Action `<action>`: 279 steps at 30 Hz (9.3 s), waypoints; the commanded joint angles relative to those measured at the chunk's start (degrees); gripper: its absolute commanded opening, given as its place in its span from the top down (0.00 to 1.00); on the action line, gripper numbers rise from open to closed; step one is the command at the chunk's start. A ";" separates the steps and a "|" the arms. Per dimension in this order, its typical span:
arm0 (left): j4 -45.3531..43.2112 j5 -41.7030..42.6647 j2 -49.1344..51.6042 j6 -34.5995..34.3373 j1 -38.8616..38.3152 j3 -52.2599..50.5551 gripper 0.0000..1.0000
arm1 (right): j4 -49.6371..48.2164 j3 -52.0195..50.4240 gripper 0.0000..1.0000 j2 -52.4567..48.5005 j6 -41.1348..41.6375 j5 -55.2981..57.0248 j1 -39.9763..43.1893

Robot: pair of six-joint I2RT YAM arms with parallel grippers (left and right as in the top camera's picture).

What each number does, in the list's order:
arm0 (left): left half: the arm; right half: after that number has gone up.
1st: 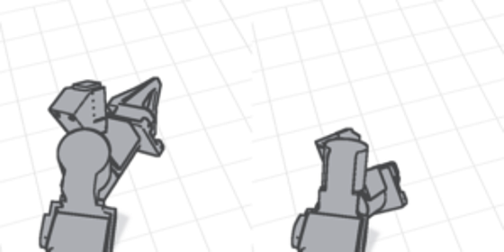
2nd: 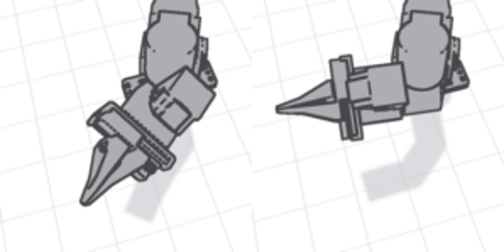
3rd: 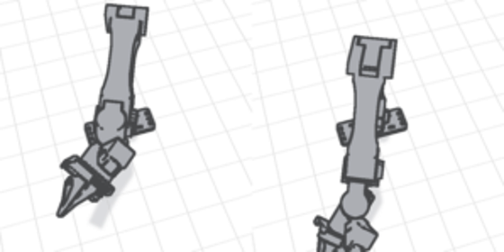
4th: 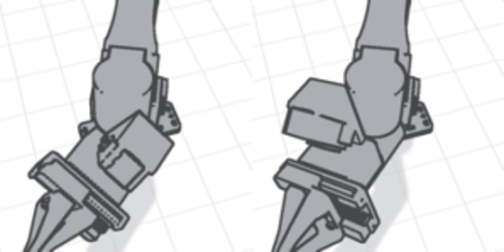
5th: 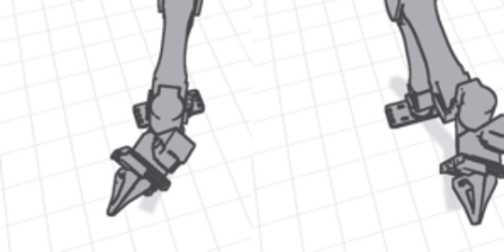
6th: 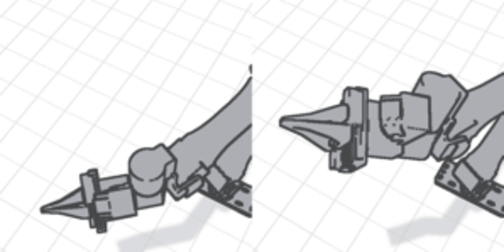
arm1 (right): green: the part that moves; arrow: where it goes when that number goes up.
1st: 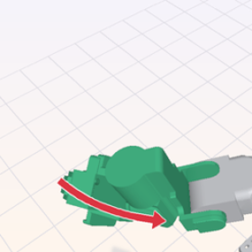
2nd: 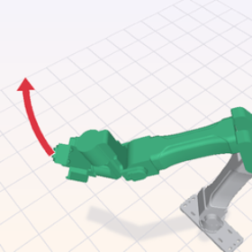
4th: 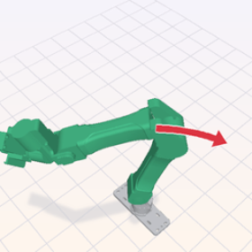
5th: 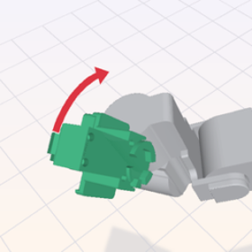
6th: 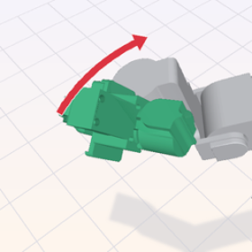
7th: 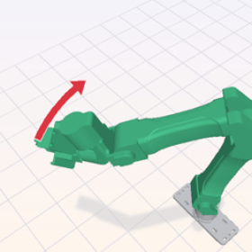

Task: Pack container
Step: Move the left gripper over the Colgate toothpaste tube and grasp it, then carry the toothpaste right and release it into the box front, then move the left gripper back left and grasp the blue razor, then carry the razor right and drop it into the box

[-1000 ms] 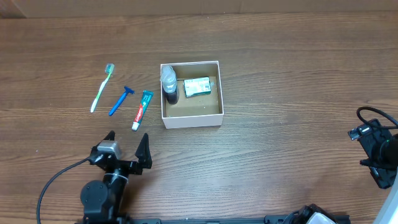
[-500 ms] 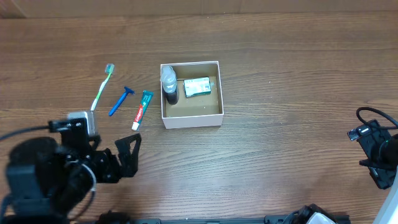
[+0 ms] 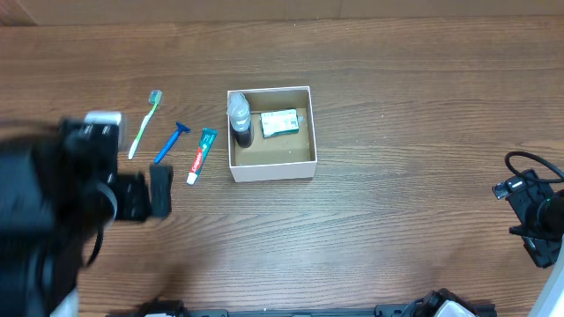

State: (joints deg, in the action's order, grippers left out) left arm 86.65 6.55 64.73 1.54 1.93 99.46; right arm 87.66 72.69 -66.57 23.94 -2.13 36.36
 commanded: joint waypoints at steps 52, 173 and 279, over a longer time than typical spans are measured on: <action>-53.27 3.13 39.54 8.81 0.28 -34.53 0.20 | -0.20 0.39 0.00 0.15 0.04 0.09 0.20; -9.38 -1.14 40.15 4.92 0.72 12.02 0.59 | -0.20 0.39 0.00 0.15 0.04 0.09 0.20; 9.14 21.22 52.92 32.37 -19.93 42.71 0.84 | -0.20 0.39 0.00 0.15 0.04 0.09 0.20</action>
State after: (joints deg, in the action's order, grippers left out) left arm 95.81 29.74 117.89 26.89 -13.76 143.63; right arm 87.66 72.69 -66.61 23.97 -2.11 36.36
